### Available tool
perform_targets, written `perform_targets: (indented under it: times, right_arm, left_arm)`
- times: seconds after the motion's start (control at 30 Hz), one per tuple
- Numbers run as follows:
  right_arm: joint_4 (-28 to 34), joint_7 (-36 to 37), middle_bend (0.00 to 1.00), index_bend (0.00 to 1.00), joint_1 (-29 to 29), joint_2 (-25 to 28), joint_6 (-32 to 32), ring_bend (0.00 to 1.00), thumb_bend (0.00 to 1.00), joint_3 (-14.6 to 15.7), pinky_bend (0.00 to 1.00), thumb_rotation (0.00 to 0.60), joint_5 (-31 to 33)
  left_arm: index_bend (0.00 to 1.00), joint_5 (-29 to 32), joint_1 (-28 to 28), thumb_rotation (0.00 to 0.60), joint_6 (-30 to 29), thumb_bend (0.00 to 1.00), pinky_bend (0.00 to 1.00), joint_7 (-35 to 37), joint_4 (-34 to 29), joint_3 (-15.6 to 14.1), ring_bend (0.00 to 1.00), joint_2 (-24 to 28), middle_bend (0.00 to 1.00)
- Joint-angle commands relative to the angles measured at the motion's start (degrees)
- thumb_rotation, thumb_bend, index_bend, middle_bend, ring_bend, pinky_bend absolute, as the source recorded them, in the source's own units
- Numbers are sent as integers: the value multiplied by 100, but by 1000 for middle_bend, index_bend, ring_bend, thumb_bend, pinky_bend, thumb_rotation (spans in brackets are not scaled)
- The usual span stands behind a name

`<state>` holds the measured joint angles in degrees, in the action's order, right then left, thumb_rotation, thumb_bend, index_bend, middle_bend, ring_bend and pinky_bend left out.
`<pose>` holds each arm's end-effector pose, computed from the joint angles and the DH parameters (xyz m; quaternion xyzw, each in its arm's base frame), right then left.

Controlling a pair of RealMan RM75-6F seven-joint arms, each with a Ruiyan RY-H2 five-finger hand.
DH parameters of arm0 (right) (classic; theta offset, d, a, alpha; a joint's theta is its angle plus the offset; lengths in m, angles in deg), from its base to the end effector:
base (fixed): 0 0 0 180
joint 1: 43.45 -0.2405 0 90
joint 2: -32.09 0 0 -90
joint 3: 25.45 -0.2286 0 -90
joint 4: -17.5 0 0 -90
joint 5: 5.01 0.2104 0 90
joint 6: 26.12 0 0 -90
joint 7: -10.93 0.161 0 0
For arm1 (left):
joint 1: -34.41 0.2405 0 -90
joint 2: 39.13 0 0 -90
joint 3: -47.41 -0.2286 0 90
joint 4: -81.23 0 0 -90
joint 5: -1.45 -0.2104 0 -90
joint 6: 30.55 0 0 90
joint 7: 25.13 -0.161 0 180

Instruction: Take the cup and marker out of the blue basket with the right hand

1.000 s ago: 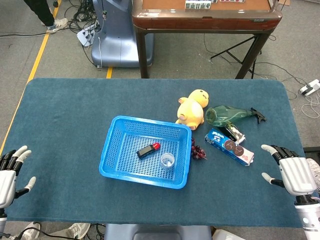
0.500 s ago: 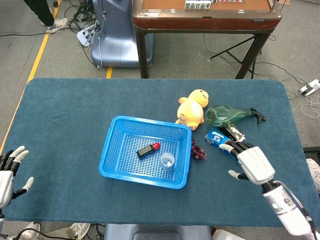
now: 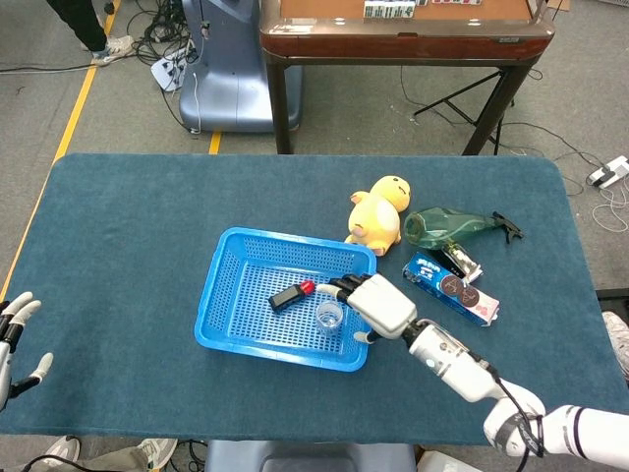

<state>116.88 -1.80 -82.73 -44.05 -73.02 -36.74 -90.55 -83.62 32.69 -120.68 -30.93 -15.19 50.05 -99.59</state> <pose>-0.0807 -0.2948 0.0048 0.8247 -0.2874 0.3920 0.2891 -0.2851 0.1786 0.1721 -0.5803 -0.3541 -0.3658 0.6357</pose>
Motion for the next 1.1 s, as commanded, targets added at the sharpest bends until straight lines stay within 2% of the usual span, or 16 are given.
perform_targets:
  times: [0.03, 0.2, 0.3, 0.4, 0.53, 0.6, 0.67, 0.87, 1.1]
  right_arm:
    - [-279, -184, 205, 152, -294, -310, 286, 216, 39, -70, 436, 600, 267]
    - [-618, -362, 206, 152, -565, -658, 486, 216, 42, -45, 436, 600, 578]
    - [-796, -380, 227, 158, -675, -849, 517, 218, 83, -40, 436, 600, 704]
    - [-1031, -405, 287, 236, -808, -1057, 583, 254, 148, -9, 455, 600, 822]
    - [-1253, -375, 410, 405, -885, -1255, 468, 378, 258, 40, 611, 600, 765]
    - [-1311, -264, 460, 470, -875, -1302, 324, 434, 319, 43, 688, 600, 675]
    - [-1304, -69, 486, 503, -848, -1273, 146, 464, 333, 20, 722, 600, 568]
    - [-795, 311, 491, 516, -623, -709, -591, 481, 334, -67, 743, 600, 153]
    - [187, 636, 491, 516, -111, 526, -1316, 491, 334, 45, 743, 600, -238]
  left_arm:
    - [196, 5, 11, 600, 1, 309, 102, 20, 27, -2, 91, -9, 116]
    - [197, 3, 26, 600, -2, 309, 102, 61, 66, -2, 90, -8, 116]
    - [196, 8, 34, 600, -5, 309, 102, 81, 83, 3, 90, -7, 116]
    - [197, 2, 38, 600, 0, 309, 102, 92, 95, 0, 90, -10, 116]
    - [196, -6, 49, 600, -17, 309, 102, 114, 114, 7, 90, -17, 116]
    - [196, -4, 49, 600, -13, 309, 102, 109, 120, 8, 90, -17, 116]
    - [197, -9, 44, 600, -3, 309, 102, 102, 122, 11, 90, -18, 116]
    - [197, -22, 16, 600, 8, 309, 102, 89, 122, 42, 90, -25, 116]
    - [197, -60, -37, 600, 33, 309, 102, 33, 68, 74, 89, -14, 116]
